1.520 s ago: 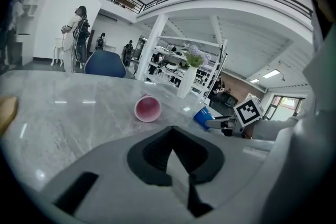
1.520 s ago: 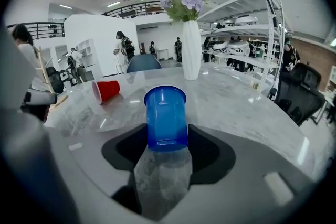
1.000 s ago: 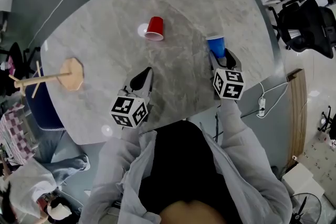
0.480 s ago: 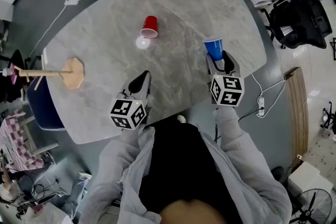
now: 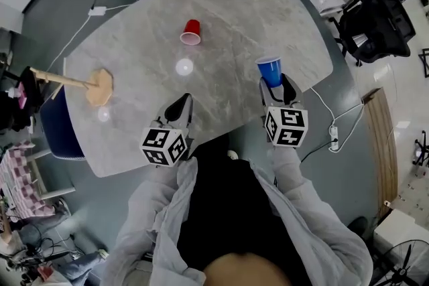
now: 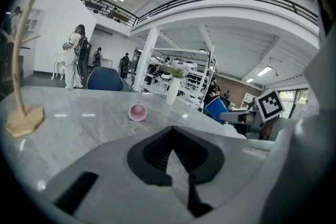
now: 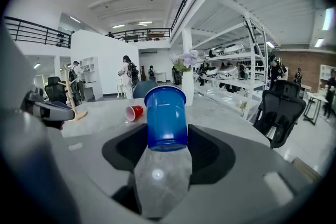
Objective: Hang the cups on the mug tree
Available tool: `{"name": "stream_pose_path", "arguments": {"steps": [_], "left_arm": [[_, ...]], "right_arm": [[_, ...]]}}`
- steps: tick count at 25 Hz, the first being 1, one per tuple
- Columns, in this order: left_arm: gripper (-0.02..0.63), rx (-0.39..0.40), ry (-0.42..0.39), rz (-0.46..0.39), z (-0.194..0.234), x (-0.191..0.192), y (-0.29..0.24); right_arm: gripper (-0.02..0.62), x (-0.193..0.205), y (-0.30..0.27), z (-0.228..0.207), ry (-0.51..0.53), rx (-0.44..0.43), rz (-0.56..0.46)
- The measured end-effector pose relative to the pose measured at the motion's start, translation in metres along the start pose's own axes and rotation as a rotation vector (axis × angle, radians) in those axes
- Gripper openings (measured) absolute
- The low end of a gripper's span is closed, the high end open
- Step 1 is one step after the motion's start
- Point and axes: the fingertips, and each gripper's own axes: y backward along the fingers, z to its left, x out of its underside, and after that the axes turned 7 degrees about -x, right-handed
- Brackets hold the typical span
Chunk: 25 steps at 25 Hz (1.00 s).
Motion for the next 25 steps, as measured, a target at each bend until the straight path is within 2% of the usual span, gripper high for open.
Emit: {"name": "stream_pose_path", "arguments": {"steps": [13,19,25], "left_arm": [[-0.002,-0.058,0.02,-0.02,-0.014,0.047,0.092],[-0.002,-0.105,0.026,-0.036,-0.016,0.071,0.132],[-0.002,-0.199,0.075,-0.057,0.0,0.092,0.18]], "right_arm": [[0.25,0.043,0.071,0.047,-0.003,-0.041,0.007],[0.25,0.067,0.086,0.08,-0.018,-0.106,0.015],[0.25,0.08,0.087,0.127,0.005,-0.206,0.04]]}}
